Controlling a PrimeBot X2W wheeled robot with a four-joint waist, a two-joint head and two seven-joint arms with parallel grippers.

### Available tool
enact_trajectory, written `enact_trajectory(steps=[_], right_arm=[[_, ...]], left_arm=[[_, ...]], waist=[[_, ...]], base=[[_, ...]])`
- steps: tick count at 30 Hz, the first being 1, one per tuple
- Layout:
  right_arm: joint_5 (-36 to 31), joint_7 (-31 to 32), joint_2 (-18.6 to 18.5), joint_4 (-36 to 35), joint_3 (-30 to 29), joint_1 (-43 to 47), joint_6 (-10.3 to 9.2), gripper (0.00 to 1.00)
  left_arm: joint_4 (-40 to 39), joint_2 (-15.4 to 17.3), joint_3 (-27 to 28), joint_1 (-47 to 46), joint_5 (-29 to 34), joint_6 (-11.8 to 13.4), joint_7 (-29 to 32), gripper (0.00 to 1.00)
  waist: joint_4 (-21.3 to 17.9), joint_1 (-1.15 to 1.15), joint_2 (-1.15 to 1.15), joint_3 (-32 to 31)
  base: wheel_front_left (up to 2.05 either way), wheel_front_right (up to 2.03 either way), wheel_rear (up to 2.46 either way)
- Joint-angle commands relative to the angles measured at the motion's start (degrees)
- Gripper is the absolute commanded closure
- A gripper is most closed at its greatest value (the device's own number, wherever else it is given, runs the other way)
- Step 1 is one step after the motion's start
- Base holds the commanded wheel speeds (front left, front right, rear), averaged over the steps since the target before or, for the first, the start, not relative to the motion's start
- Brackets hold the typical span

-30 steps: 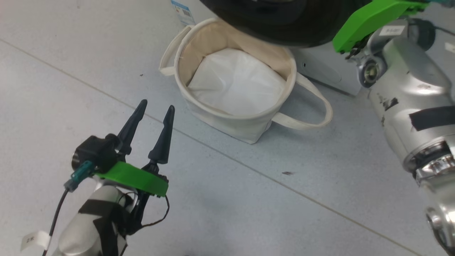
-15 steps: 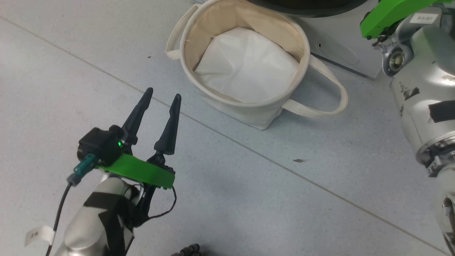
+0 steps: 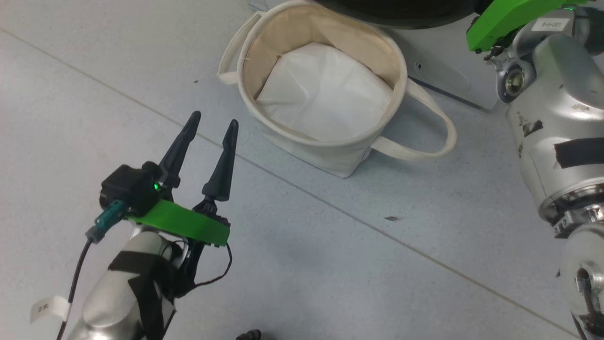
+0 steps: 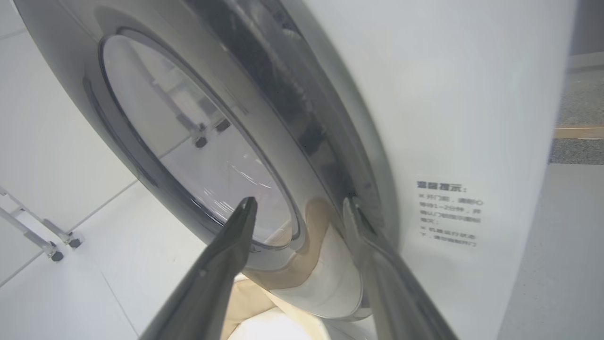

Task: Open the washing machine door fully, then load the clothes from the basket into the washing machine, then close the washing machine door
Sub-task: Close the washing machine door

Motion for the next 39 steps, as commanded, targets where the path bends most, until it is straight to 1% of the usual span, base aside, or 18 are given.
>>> enact_trajectory(steps=[1,2,3,6,9,11,12,16,20,22,24,30,34,39], right_arm=[[3.7,-0.8,0.8,-3.7,3.2,-0.5,-0.2,0.0],[5.8,-0.8,0.8,-4.2,5.3,0.7,-0.2,0.0],[5.8,-0.8,0.8,-4.2,5.3,0.7,-0.2,0.0],[12.3,-0.8,0.8,-7.5,13.2,5.8,-0.2,0.0],[18.8,-0.8,0.8,-13.0,19.6,11.8,-0.2,0.0],[21.1,-0.8,0.8,-16.4,22.5,15.7,-0.2,0.0],[22.2,-0.8,0.8,-19.8,23.7,19.2,-0.2,0.0],[21.1,-0.8,0.8,-26.6,22.8,26.2,-0.2,0.0],[18.4,-0.8,0.8,-32.4,20.7,32.9,-0.2,0.0],[17.0,-0.8,0.8,-34.9,19.7,36.0,-0.2,0.0],[16.0,-0.8,0.5,-37.0,18.9,38.7,-0.2,0.0],[14.5,-0.2,-1.3,-42.0,17.7,45.4,-0.2,0.0],[13.8,1.6,-2.4,-46.6,18.1,48.8,-0.2,0.0],[12.5,3.8,-4.0,-52.3,18.6,53.4,-0.2,0.0]], left_arm=[[-0.4,2.8,2.7,-1.2,-0.4,0.1,-0.7,0.0],[0.0,3.2,2.7,-1.1,-0.5,0.1,-0.7,0.0],[0.0,3.2,2.7,-1.1,-0.5,0.1,-0.7,0.0],[1.8,5.3,2.5,-0.6,-0.3,0.1,-0.7,0.0],[3.5,7.7,2.5,0.0,-0.4,0.1,-0.7,0.0],[4.6,9.5,2.6,0.6,-1.0,0.1,-0.7,0.0],[5.4,11.7,1.9,1.3,-1.0,0.1,-0.7,0.0],[7.0,15.0,2.6,3.0,-3.6,0.1,-0.7,0.0],[8.8,17.8,4.3,5.0,-6.1,0.1,-0.7,0.0],[8.9,19.4,4.9,5.7,-5.7,0.2,-0.7,0.0],[8.3,21.1,4.0,6.6,-4.4,0.2,-0.7,0.0],[7.9,23.3,5.2,9.9,-8.7,0.3,0.1,0.0],[7.5,24.6,5.6,11.2,-8.5,1.9,0.9,0.0],[6.1,24.7,6.0,12.7,-8.9,2.9,0.8,0.0]], waist=[[-0.7,0.0,-0.01,-2.4],[-1.0,0.0,-0.01,-3.4],[-1.0,0.0,-0.01,-3.4],[-2.8,0.0,-0.01,-6.9],[-5.6,0.0,-0.01,-10.6],[-7.8,0.0,-0.01,-13.0],[-10.2,0.0,-0.01,-15.2],[-15.1,0.0,-0.01,-19.1],[-19.8,0.0,-0.01,-22.2],[-22.0,0.0,-0.01,-23.3],[-24.0,0.0,-0.01,-24.2],[-29.1,0.0,-0.01,-26.3],[-32.1,0.0,-0.01,-26.4],[-34.5,0.0,-0.01,-26.8]], base=[[0.0,0.0,0.0],[0.0,0.0,0.0],[0.0,0.0,0.0],[0.0,0.0,0.0],[0.0,0.0,0.0],[0.0,0.0,0.0],[0.0,0.0,0.0],[0.0,0.0,0.0],[0.0,0.0,0.0],[0.0,0.0,0.0],[0.0,0.0,0.0],[0.0,0.0,0.0],[0.0,0.0,0.0],[0.0,0.0,0.0]])
